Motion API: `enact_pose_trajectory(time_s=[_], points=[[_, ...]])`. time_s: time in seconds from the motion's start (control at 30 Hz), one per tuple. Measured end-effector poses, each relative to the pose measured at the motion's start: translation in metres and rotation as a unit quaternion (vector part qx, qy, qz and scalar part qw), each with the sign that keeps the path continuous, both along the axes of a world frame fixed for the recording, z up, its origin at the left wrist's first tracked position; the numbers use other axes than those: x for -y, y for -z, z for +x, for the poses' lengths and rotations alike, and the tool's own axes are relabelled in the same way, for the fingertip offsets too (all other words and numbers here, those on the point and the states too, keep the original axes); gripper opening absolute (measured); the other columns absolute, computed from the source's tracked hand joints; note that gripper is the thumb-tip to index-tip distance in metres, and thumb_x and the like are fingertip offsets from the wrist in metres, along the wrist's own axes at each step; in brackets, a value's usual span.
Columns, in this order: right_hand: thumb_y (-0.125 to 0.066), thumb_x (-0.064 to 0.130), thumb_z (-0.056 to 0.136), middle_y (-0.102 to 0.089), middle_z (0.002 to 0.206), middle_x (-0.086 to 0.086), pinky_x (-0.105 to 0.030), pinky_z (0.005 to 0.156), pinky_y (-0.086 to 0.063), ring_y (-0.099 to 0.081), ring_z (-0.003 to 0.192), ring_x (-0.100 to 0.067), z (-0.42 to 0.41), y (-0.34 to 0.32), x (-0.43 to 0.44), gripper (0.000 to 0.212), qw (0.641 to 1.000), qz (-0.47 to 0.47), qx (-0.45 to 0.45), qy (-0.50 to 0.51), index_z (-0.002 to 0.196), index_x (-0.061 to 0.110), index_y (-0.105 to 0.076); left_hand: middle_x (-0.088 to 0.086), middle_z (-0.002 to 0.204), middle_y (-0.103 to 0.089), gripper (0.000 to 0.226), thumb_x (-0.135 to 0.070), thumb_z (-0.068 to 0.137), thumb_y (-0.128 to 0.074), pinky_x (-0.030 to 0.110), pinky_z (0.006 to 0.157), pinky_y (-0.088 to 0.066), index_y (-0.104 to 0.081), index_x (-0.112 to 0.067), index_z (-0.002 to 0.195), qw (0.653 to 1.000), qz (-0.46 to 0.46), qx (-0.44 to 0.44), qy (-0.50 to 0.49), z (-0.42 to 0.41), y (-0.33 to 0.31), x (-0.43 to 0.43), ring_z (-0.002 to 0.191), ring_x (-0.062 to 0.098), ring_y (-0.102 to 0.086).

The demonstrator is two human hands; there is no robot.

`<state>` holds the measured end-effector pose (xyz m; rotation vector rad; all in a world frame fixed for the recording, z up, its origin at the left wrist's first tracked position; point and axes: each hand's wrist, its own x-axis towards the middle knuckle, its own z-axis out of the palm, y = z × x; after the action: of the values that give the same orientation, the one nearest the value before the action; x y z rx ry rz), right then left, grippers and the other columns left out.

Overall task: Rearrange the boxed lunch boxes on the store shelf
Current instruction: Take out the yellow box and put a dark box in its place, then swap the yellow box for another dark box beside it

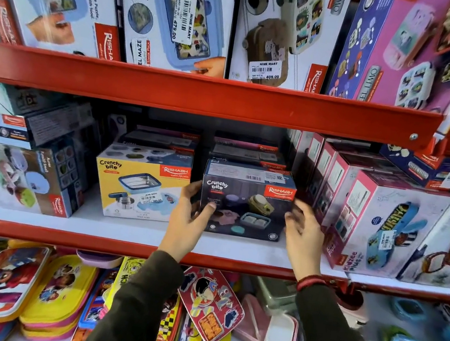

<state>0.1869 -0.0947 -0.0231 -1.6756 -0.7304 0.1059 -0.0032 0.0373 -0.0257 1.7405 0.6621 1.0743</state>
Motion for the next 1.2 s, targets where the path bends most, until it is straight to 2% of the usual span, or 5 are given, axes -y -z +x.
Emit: enact_pose_trajectory(time_s=[0.4,0.53,0.87,1.03,1.2], points=[[-0.054,0.037,0.101,-0.048,0.156,-0.003,-0.045,0.123,-0.035,-0.046,0.144,-0.021,-0.017,0.017,-0.003,0.052,0.998,0.034,-0.043,-0.015,0.149,0.022,-0.043,-0.008,0.142,-0.056,0.086,-0.03,0.084,-0.075,0.018,0.111,-0.049,-0.03,-0.015,0.155,1.0,-0.009,0.015,0.021,0.004,-0.001,0.006,0.129,-0.006,-0.057],[-0.053,0.031,0.103,-0.053,0.143,-0.003,-0.035,0.11,-0.046,-0.055,0.128,-0.02,-0.038,0.019,0.004,0.032,0.993,0.108,-0.001,0.036,0.134,0.024,-0.053,-0.016,0.141,-0.056,0.055,-0.023,0.099,-0.068,0.045,0.115,-0.049,-0.043,-0.031,0.147,0.997,0.024,0.042,-0.056,-0.013,0.005,0.015,0.134,0.008,-0.054],[-0.041,0.044,0.101,-0.068,0.13,0.008,-0.037,0.108,-0.051,-0.064,0.122,-0.008,-0.131,0.005,-0.047,0.039,0.989,0.099,-0.034,-0.105,0.13,0.028,-0.062,-0.016,0.138,-0.058,0.035,-0.022,0.102,-0.062,0.047,0.109,-0.051,-0.054,-0.027,0.136,0.983,0.055,0.108,-0.135,-0.071,0.009,-0.007,0.132,0.012,-0.056],[-0.031,0.084,0.078,-0.05,0.157,0.004,-0.043,0.127,-0.03,-0.045,0.146,-0.012,-0.167,0.0,-0.082,0.096,0.976,0.002,-0.143,-0.165,0.15,0.023,-0.049,-0.003,0.156,-0.036,0.062,-0.031,0.1,-0.059,0.037,0.123,-0.032,-0.035,-0.019,0.156,0.979,0.055,0.1,-0.172,-0.109,0.01,-0.041,0.151,0.019,-0.036],[-0.024,0.06,0.103,-0.036,0.164,0.005,-0.02,0.117,-0.015,-0.029,0.154,-0.012,-0.186,-0.003,-0.107,0.065,0.976,-0.044,-0.13,-0.167,0.157,0.024,-0.035,0.003,0.175,-0.012,0.087,-0.046,0.094,-0.052,0.029,0.126,-0.013,-0.011,-0.017,0.166,0.989,-0.025,0.047,-0.139,-0.137,0.01,-0.07,0.163,0.018,-0.012]])
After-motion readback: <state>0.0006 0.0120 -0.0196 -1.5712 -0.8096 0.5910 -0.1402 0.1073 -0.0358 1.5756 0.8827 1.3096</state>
